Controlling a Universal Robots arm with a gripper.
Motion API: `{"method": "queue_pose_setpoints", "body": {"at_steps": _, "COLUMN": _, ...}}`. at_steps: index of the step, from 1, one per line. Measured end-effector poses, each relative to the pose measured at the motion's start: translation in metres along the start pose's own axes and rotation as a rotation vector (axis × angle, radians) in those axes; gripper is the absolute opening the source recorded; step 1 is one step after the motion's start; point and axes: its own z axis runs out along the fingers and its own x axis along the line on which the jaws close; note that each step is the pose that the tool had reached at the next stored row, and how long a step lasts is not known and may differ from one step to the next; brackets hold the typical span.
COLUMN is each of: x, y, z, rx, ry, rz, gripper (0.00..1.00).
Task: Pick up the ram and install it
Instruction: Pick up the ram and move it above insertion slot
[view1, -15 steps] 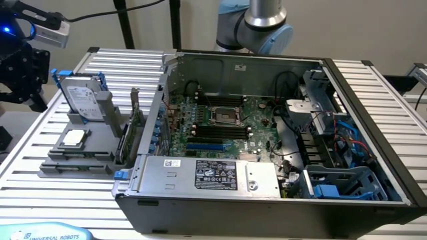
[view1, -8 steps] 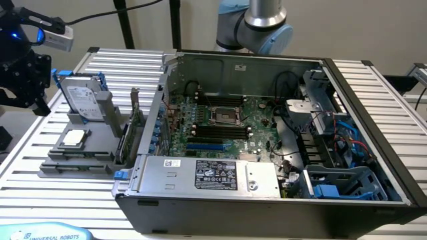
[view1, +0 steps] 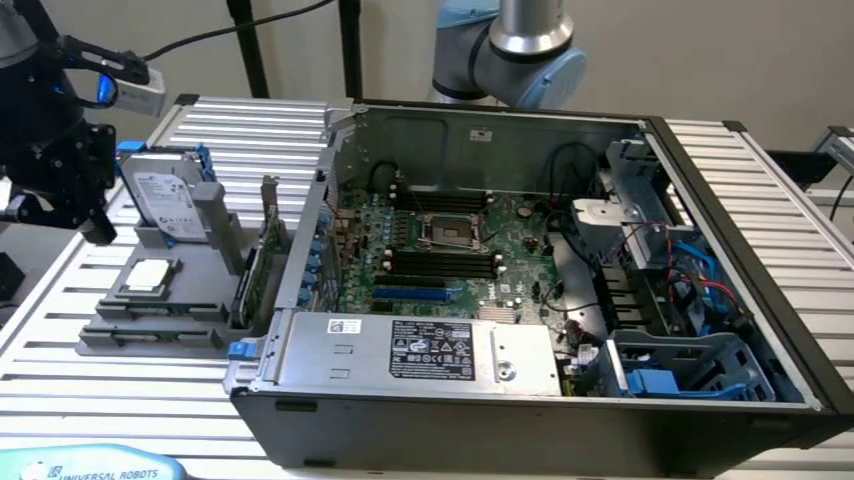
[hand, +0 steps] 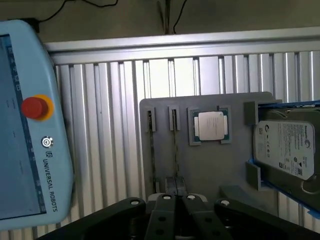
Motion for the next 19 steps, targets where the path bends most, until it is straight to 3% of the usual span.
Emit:
{"method": "queue_pose_setpoints", "body": {"at_steps": 6, "x": 0.001, "y": -0.0061, "z": 0.0107, "rx": 0.0004, "ry": 0.001, "rz": -0.032, "gripper": 0.11}}
{"method": "queue_pose_setpoints", "body": {"at_steps": 10, "x": 0.009, "y": -0.007, "z": 0.0173, "rx": 0.0005, "ry": 0.0012, "rz": -0.04, "gripper": 0.12}}
{"method": "queue_pose_setpoints", "body": {"at_steps": 12, "x": 0.011, "y": -0.0074, "z": 0.021, "rx": 0.0007, "ry": 0.0013, "rz": -0.045, "gripper": 0.24}}
{"method": "queue_pose_setpoints", "body": {"at_steps": 14, "x": 0.013, "y": -0.0079, "z": 0.0246, "rx": 0.0006, "ry": 0.0015, "rz": -0.052, "gripper": 0.3}}
{"method": "queue_pose_setpoints", "body": {"at_steps": 19, "x": 0.016, "y": -0.0089, "z": 0.0336, "rx": 0.0008, "ry": 0.002, "rz": -0.069, "gripper": 0.36}}
